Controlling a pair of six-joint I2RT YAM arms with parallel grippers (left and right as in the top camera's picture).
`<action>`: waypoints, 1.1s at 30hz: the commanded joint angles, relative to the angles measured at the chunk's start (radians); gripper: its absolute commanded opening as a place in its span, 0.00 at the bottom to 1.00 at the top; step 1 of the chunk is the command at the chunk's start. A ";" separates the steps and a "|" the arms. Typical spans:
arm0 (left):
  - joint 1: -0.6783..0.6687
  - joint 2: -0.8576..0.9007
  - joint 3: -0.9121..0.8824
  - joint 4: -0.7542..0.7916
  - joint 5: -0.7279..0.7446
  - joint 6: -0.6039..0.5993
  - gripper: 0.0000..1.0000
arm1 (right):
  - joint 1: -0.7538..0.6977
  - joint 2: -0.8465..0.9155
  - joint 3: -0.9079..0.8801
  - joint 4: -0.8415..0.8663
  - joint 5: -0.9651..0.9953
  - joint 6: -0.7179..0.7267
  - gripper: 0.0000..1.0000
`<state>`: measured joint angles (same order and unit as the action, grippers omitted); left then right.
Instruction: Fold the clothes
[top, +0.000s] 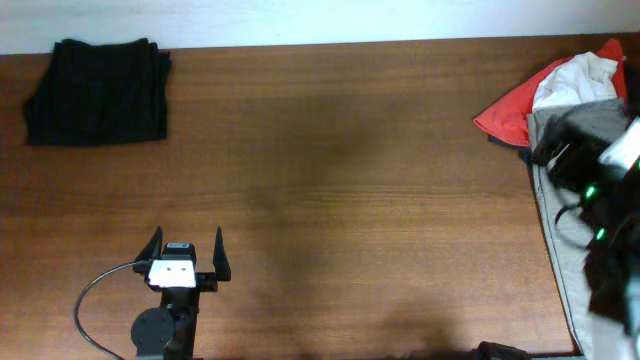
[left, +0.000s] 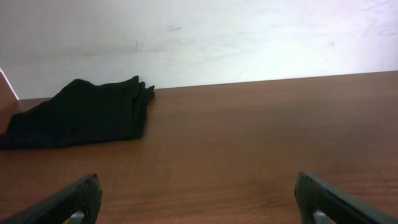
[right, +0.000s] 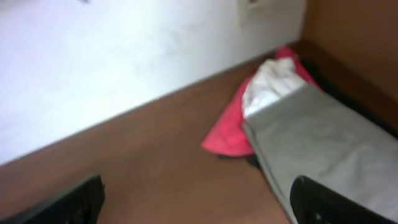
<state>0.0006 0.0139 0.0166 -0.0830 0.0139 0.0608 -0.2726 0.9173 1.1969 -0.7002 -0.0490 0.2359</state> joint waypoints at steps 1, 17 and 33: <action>0.004 -0.009 -0.008 0.001 -0.011 0.012 0.99 | 0.004 -0.182 -0.268 0.142 -0.119 0.005 0.99; 0.004 -0.009 -0.008 0.001 -0.011 0.012 0.99 | 0.177 -0.815 -1.036 0.544 -0.124 -0.101 0.99; 0.004 -0.009 -0.008 0.001 -0.011 0.012 0.99 | 0.203 -0.914 -1.184 0.637 -0.135 -0.158 0.99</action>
<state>0.0006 0.0109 0.0166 -0.0822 0.0097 0.0608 -0.0864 0.0151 0.0349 -0.1074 -0.1673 0.0830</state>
